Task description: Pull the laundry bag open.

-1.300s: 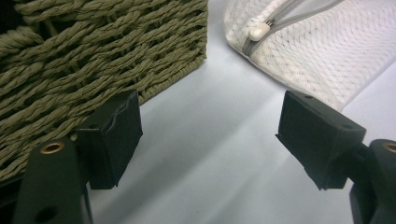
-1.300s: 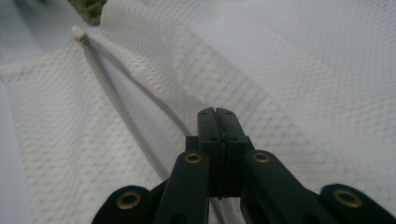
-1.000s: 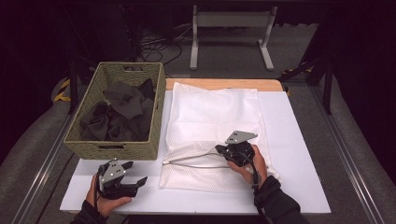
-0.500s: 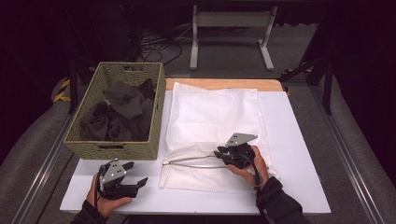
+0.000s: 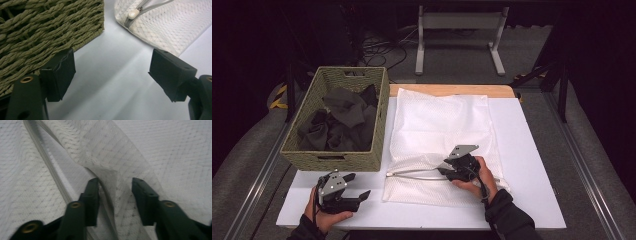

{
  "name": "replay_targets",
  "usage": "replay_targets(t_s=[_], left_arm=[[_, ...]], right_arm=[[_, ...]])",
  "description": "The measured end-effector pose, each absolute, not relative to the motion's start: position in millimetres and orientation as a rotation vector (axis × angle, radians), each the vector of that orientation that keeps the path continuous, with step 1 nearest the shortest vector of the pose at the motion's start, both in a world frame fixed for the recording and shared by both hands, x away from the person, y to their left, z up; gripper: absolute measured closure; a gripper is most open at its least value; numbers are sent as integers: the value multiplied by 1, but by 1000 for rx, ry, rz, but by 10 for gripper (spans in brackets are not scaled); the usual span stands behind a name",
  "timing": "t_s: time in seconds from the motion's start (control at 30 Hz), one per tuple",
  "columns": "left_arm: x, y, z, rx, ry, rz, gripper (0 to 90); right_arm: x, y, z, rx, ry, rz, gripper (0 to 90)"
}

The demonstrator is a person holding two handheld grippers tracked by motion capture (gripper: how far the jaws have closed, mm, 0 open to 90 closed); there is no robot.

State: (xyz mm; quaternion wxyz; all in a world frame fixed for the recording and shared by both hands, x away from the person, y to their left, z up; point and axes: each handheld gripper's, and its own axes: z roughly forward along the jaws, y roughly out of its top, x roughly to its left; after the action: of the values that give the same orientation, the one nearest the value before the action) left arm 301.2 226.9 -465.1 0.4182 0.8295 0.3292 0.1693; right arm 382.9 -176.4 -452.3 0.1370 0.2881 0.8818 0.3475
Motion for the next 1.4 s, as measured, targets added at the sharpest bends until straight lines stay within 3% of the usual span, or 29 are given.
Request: replay_targets(t_s=[0.13,0.43,0.63,0.9,1.03,1.4], left_arm=[[300,228,-460,2080,802,455,200],[294,244,-421,1968,806,543,135],[303,254,-381,1983,792,628,96],[367,257,-338,2087,813,667,69],[408,257,-342,2151,873,580,62],[472,256,-355,2286,1056,568,25]], right_arm=[[381,-178,-448,832,2523,1011,852],[366,-181,-408,812,2409,1108,856],[362,-181,-392,804,2368,1148,861],[360,-178,-381,772,2357,1182,886],[361,-177,-381,768,2353,1185,887],[363,-179,-386,767,2380,1194,884]])
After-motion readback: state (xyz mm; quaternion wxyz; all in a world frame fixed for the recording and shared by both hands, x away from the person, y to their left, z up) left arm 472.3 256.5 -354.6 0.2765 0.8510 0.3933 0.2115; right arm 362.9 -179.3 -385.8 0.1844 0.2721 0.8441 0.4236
